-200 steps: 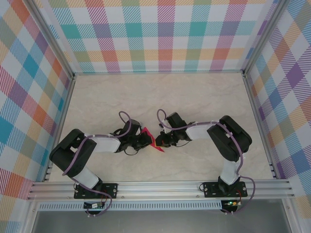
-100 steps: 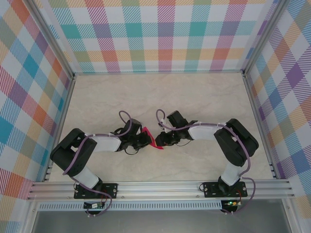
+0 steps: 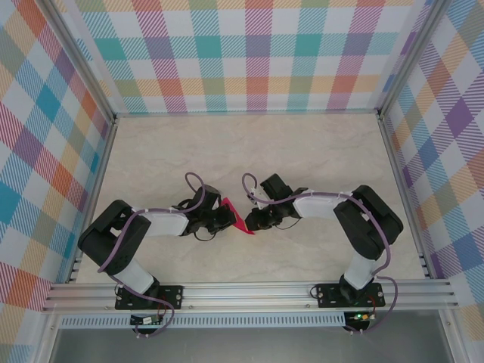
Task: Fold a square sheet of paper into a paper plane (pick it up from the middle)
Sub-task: Fold the wing for the fifth time at the center of the table.
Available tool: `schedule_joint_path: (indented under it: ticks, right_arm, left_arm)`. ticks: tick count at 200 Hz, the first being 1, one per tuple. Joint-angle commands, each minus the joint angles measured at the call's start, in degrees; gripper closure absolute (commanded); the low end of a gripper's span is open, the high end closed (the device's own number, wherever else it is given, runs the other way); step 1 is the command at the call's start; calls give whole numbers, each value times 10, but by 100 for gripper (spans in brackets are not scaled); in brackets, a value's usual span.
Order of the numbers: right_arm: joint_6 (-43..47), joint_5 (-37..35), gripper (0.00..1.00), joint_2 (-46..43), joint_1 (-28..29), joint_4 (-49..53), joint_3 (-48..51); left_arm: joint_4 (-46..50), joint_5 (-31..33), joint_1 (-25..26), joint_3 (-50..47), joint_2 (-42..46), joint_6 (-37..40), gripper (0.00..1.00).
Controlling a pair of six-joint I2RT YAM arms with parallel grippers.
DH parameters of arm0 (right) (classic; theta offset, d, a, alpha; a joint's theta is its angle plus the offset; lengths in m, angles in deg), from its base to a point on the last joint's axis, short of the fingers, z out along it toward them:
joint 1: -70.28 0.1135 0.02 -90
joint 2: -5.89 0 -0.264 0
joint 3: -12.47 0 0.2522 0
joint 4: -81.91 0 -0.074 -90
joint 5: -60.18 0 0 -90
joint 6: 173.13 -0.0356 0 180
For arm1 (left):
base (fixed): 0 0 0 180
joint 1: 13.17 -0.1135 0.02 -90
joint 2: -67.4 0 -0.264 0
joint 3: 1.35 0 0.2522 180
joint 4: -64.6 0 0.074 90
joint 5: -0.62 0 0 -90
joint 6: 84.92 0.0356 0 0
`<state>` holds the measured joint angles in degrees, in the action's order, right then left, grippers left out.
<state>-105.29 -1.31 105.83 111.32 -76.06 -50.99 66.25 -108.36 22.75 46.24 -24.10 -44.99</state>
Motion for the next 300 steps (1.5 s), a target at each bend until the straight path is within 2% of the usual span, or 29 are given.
schedule_joint_path:
  ticks: [1, 52, 109, 137, 168, 247, 300]
  right_arm:
    - [11, -7, 86, 15, 7, 22, -6]
    - [4, -21, 88, 32, 7, 45, -17]
    - [-1, 0, 88, 42, 7, 79, -34]
    - [-9, -33, 84, 43, 7, 105, -41]
    - [-15, -24, 81, 24, 7, 105, -33]
    - [-25, -24, 83, -13, 7, 117, -8]
    - [-25, -16, 88, 8, 7, 115, -5]
  left_arm:
    - [34, 22, 5, 3, -4, 5, 97]
    - [38, 25, 5, 3, -1, 5, 97]
    - [44, 29, 5, 5, 1, 7, 97]
    - [46, 31, 5, 5, 1, 8, 97]
    - [47, 33, 5, 3, 6, 8, 98]
    - [46, 34, 5, -2, 6, 8, 98]
    - [46, 36, 5, -3, 6, 8, 98]
